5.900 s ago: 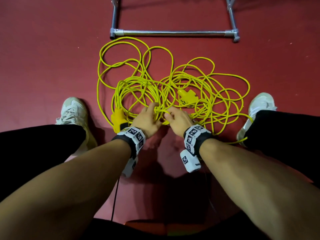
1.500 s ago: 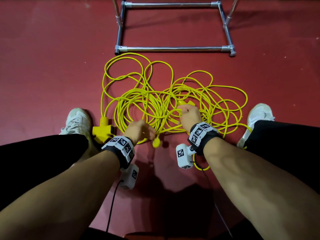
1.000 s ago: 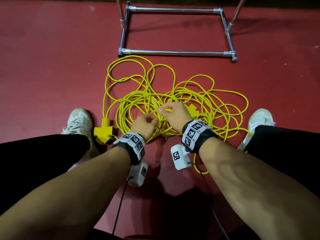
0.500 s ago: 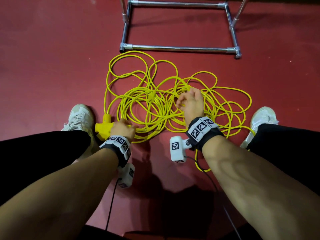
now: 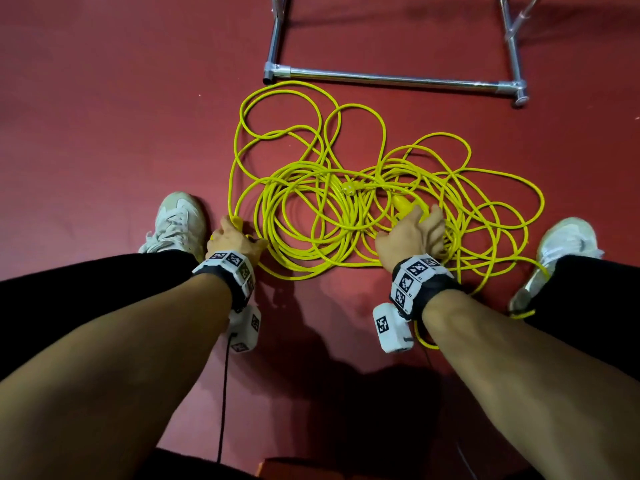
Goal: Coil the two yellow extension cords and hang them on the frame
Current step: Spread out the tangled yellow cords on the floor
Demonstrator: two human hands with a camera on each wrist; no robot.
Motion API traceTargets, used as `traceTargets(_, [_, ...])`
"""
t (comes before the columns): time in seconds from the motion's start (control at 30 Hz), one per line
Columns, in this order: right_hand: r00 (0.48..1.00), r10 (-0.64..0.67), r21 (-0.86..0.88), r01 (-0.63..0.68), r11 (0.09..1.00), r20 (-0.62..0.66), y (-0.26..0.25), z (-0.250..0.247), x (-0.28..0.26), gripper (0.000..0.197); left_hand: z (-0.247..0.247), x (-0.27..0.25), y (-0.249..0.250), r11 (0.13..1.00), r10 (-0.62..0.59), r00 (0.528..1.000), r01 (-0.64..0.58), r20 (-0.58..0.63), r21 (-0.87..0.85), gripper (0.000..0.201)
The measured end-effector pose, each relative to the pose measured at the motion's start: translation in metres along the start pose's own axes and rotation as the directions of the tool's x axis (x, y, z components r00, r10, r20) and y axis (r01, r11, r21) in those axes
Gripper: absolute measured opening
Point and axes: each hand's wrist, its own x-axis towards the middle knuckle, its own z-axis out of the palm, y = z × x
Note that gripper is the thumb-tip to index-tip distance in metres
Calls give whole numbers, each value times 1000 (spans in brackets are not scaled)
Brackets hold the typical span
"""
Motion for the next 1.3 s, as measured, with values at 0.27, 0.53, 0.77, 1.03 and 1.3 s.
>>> traceTargets(0.27, [971,-173,15,173,985,163,-22,7,-8,48,5,-8,5,979,-99,975,59,200,197,37])
traceTargets(0.53, [910,-244,95,226,970,335,-22,5,-11,31,-7,-21,38,971,-39,996,56,76,-233,35])
traceTargets(0.77, [910,-359,255,304,918,208,-43,-13,-9,54,-34,-61,73,797,311,937,-349,-161,-492,54])
traceTargets(1.03, [769,-630,199,605,771,104,-76,-73,1,50,-82,-101,116,584,691,662,-748,-291,-314,50])
traceTargets(1.3, [846,-438,153,410,899,305,-16,-77,12,12,-118,-116,143,459,509,737,-670,-445,-584,47])
